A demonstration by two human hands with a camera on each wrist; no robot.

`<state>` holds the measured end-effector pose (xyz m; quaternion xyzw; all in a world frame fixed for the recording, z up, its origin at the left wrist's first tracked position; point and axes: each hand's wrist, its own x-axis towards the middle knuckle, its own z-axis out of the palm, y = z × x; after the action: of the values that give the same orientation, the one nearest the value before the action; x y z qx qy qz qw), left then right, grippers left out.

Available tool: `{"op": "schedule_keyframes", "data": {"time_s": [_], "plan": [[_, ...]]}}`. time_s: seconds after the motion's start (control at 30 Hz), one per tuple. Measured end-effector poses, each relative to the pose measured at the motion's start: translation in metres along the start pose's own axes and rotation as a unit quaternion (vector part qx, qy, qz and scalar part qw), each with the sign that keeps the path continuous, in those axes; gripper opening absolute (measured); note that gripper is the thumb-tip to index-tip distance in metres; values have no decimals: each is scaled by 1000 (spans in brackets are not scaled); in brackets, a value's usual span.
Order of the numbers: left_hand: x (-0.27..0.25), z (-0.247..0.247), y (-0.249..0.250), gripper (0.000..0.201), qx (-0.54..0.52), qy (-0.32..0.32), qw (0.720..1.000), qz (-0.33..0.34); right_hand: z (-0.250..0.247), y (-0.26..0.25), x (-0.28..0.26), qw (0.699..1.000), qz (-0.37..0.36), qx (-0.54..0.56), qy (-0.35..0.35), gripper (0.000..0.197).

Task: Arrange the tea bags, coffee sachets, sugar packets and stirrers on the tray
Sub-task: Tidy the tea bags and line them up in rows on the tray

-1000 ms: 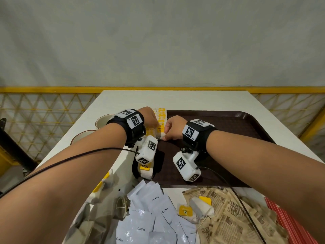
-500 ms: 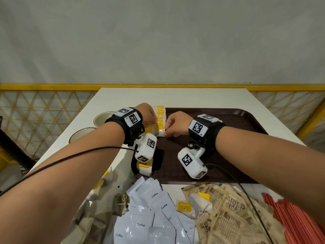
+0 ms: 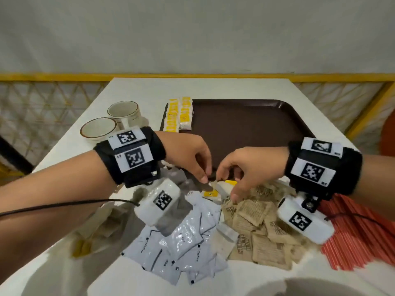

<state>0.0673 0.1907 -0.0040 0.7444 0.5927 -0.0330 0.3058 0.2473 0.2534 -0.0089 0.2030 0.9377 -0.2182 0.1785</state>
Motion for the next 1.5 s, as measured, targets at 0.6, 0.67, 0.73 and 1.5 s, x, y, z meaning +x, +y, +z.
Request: {"op": "schedule_keyframes", "data": {"time_s": [0.6,0.67,0.73,1.5], "plan": [[12,47,25,14,82,11,996,-18,10,9,-10,978,21,191,84,18],[9,46,25,13,60,17,998,-13,8,10,-17,968,28,232,96,14],[4,40,26,14,47,32,998,-2,7,12,-24,955,26,274,114,6],[-31,50,15,15,-459,315,830,-17,39,6,-30,906,-10,320,277,10]]}}
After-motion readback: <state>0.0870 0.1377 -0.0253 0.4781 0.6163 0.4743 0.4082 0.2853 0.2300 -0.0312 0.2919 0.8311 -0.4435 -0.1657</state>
